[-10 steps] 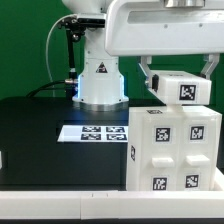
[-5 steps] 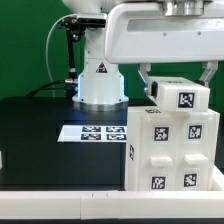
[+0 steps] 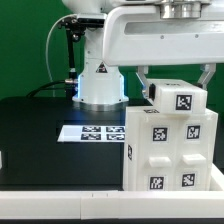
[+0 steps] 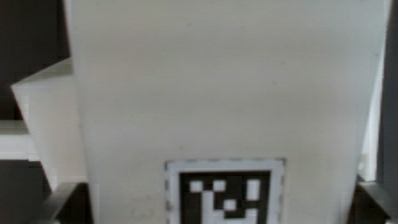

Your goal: Assemble cabinet

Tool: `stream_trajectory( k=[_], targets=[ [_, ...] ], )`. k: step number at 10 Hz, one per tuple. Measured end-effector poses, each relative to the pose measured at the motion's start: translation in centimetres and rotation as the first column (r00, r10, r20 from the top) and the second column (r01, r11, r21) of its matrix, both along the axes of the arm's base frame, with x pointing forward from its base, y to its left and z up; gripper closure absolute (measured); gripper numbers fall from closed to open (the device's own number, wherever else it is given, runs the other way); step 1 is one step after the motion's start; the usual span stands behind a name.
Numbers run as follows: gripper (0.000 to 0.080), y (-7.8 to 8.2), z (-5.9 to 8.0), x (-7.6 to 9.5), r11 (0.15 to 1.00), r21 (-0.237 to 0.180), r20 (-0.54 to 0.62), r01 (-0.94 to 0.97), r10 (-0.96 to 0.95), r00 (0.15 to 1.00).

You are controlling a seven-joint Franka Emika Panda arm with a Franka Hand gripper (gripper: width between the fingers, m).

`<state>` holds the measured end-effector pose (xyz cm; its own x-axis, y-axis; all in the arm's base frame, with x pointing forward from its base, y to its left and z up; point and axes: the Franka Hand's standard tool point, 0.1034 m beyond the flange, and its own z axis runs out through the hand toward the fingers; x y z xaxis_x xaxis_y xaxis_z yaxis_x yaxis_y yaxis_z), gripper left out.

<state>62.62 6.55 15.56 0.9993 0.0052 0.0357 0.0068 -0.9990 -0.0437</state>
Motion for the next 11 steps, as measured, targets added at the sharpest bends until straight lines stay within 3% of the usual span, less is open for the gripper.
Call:
stream_trajectory(
  k=[1,3,4,7,9,11],
  targets=[
    [0.0242,0.0,-0.02,-0.01,1.0,0.001,-0.001,0.024,-0.024,1.0],
    [0.0242,0.11,-0.08,0.05,0.967,0.014,0.003,0.254,-0.254,0.967],
    [0.0242,0.28,-0.1,0.15,0.9,0.036,-0.005,0.434,-0.435,0.901],
    [0.0242,0.69,-0.03,0.42,0.8,0.057,-0.015,0.598,-0.598,0.801],
    [0.0242,0.64,-0.06,0.4,0.681,0.063,-0.038,0.729,-0.728,0.684],
    [0.0242,0.47,-0.05,0.5,0.452,0.071,-0.067,0.889,-0.887,0.456]
  ],
)
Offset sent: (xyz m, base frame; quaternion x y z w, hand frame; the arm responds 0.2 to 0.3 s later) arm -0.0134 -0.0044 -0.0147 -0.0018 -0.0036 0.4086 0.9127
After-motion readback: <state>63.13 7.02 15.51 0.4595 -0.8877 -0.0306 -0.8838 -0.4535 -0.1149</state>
